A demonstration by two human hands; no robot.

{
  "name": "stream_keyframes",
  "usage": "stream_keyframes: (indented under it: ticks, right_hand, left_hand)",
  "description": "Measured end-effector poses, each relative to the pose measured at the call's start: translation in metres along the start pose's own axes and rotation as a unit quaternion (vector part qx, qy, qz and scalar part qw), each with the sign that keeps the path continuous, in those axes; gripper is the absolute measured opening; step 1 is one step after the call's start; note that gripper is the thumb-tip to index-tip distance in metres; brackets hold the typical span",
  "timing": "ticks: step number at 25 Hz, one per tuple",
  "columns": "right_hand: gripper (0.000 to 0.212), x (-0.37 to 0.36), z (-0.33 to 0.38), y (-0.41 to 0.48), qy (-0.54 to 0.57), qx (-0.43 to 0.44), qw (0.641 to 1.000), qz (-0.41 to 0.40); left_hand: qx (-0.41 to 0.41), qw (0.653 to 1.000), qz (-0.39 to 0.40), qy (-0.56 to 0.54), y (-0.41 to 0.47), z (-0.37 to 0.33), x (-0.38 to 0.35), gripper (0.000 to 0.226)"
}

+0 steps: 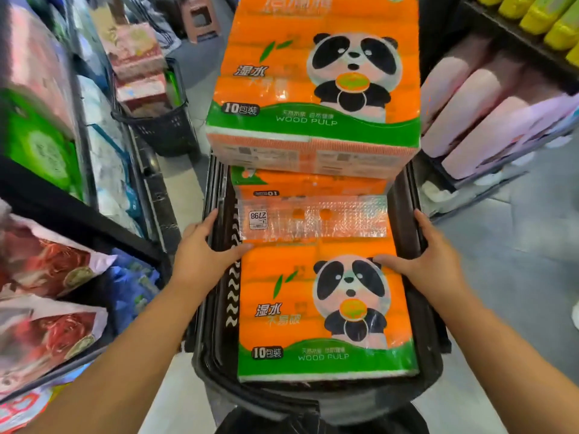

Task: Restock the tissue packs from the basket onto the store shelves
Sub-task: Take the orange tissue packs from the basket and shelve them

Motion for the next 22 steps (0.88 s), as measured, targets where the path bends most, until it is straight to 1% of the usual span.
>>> stream_keyframes:
  ticks: [6,9,11,14,18,22]
  right_hand:
    - [0.125,-0.039,0.089,0.21,0.009,0.04,0.998,0.049]
    - [0.119,-0.056,0.132,0.313,0.022,0.073,0.994,0.075]
    - [0.117,-0.068,0.17,0.385,0.02,0.088,0.992,0.087]
    - [0.116,-0.089,0.222,0.483,0.007,0.106,0.989,0.101]
    - [0.123,-0.127,0.283,0.598,-0.016,0.111,0.988,0.105]
    - [0.122,-0.174,0.347,0.707,-0.014,0.105,0.99,0.091]
  left_hand:
    - [0.037,0.997,-0.048,-0.04,0.176,-0.025,0.021,0.1]
    - [0.062,0.994,-0.075,-0.04,0.26,-0.039,0.026,0.101]
    - [0.063,0.993,-0.091,-0.049,0.323,-0.052,0.033,0.104]
    - [0.06,0.991,-0.116,-0.033,0.417,-0.071,0.049,0.1]
    - [0.056,0.99,-0.125,-0.036,0.542,-0.079,0.066,0.1]
    - [0.065,0.992,-0.1,-0.039,0.682,-0.084,0.092,0.102]
Point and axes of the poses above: each hand's wrist, its own y-axis towards the middle knuckle, its own x-axis out of the back of the hand, z = x × y, the point moved 1 cm from there along y, towards the middle knuckle, and after that the axes turned 1 degree about -z, right-handed, at the moved point
